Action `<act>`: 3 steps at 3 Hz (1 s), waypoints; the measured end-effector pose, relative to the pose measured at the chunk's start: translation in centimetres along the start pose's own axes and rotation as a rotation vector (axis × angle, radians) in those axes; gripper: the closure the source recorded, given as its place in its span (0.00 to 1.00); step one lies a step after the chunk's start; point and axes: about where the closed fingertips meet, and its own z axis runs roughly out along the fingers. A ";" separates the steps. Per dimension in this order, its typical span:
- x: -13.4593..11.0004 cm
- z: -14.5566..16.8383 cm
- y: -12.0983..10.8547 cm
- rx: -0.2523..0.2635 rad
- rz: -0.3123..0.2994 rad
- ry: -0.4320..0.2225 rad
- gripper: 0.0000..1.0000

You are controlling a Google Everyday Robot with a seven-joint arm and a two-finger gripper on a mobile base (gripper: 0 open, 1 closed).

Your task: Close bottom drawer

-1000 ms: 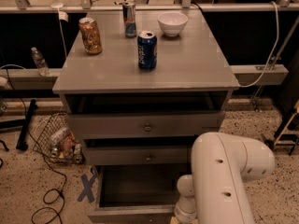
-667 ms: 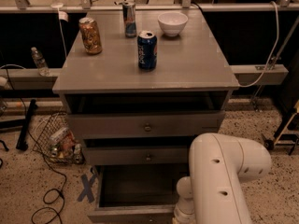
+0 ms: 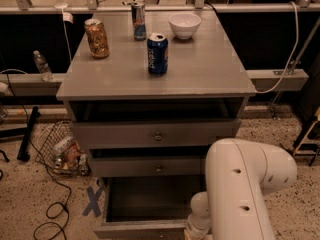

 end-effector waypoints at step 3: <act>-2.9 -0.5 0.3 -0.014 -0.033 -0.122 1.00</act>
Offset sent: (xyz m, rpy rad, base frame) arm 0.0157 0.0090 0.0030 0.0452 -0.0787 -0.0018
